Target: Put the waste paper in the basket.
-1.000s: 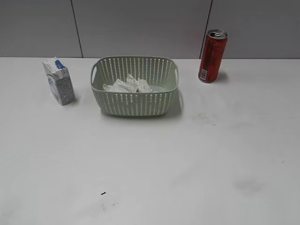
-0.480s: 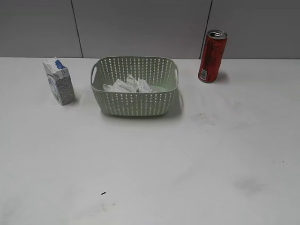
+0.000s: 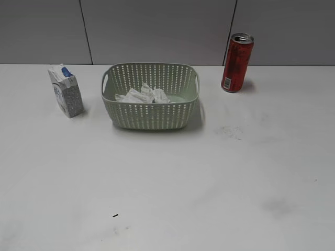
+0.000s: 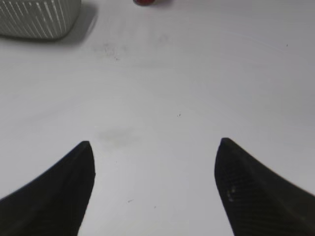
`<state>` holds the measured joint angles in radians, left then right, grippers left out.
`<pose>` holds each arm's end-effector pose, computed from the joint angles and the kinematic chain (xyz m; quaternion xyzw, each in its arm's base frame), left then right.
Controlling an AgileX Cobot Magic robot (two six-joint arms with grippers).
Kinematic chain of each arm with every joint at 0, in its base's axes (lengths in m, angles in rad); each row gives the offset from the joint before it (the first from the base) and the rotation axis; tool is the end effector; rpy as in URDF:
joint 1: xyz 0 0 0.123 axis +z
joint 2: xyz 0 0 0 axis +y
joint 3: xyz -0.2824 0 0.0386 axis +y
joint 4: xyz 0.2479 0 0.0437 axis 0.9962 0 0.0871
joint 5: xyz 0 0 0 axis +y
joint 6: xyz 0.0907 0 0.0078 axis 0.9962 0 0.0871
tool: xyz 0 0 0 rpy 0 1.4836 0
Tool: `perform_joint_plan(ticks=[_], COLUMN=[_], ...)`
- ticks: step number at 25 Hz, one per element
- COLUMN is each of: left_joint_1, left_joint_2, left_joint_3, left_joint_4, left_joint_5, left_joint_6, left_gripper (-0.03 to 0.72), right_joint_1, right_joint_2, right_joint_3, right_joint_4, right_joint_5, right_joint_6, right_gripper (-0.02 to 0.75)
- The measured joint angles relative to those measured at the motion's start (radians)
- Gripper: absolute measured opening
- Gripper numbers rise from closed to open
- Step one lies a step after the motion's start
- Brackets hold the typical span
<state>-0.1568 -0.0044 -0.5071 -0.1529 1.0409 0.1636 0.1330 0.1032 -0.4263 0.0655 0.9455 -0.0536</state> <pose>-0.0079 -0.0109 0.2815 0.1370 0.8313 -0.0745 0.5335 0.0216 0.0078 0.2642 -0.0774 0.8650 0.0522 0.4930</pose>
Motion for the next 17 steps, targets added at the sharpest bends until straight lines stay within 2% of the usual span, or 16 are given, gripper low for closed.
perform_joint_plan(ticks=[4,17], left_joint_1=[0.0,0.0], left_joint_2=[0.0,-0.001], left_joint_3=[0.0,0.0], left_joint_4=[0.001,0.001], left_joint_5=[0.0,0.0], left_joint_6=[0.0,-0.001], left_gripper=[0.594,0.582], right_joint_1=[0.0,0.0], right_joint_2=[-0.101,-0.106], right_joint_3=[0.0,0.0], right_joint_4=[0.001,0.024], right_joint_5=[0.001,0.001], right_joint_6=[-0.001,0.0], right_gripper=[0.572,0.573])
